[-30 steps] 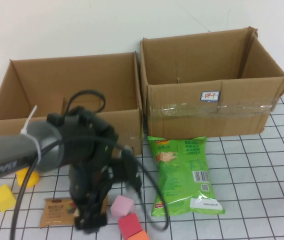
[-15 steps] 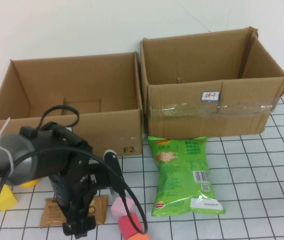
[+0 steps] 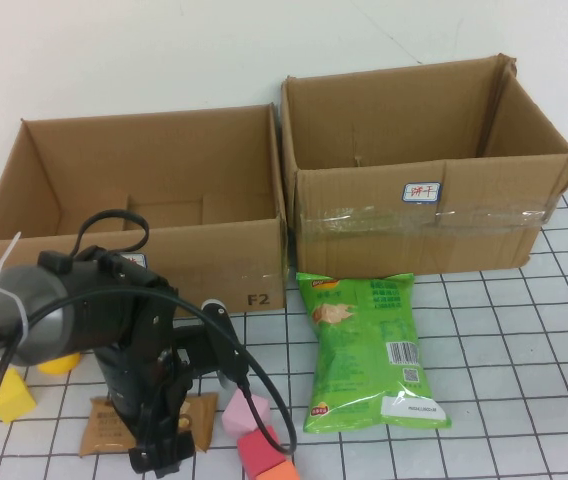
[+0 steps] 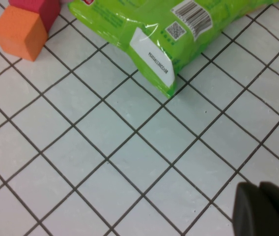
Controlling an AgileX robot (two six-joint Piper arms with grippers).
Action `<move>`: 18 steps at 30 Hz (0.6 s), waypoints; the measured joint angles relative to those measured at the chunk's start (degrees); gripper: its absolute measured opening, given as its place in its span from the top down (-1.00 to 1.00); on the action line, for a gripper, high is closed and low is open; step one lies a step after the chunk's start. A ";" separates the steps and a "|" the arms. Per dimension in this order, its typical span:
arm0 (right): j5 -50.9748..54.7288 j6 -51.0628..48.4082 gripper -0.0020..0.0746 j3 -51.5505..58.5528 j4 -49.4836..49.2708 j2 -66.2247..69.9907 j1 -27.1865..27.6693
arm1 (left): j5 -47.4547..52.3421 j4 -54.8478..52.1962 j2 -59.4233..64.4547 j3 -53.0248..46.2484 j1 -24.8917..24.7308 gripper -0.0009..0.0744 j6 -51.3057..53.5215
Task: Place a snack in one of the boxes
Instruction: Pick up the biscuit
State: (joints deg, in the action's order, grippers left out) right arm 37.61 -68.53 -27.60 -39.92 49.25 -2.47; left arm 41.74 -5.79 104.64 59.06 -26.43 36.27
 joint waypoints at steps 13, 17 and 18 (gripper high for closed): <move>0.00 0.00 0.95 0.00 -0.60 0.00 0.00 | 1.49 1.74 0.09 0.10 0.00 -0.25 -2.02; 0.00 0.00 0.95 0.00 -0.94 0.00 0.00 | 1.74 1.84 0.09 0.10 0.00 -0.25 -3.74; 0.00 0.00 0.95 0.00 -1.04 0.00 0.00 | 1.74 1.84 0.09 0.10 0.00 -0.25 -4.00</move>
State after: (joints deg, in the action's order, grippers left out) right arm 37.61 -68.53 -27.60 -40.96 49.25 -2.47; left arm 43.48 -3.95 104.74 59.16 -26.43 32.27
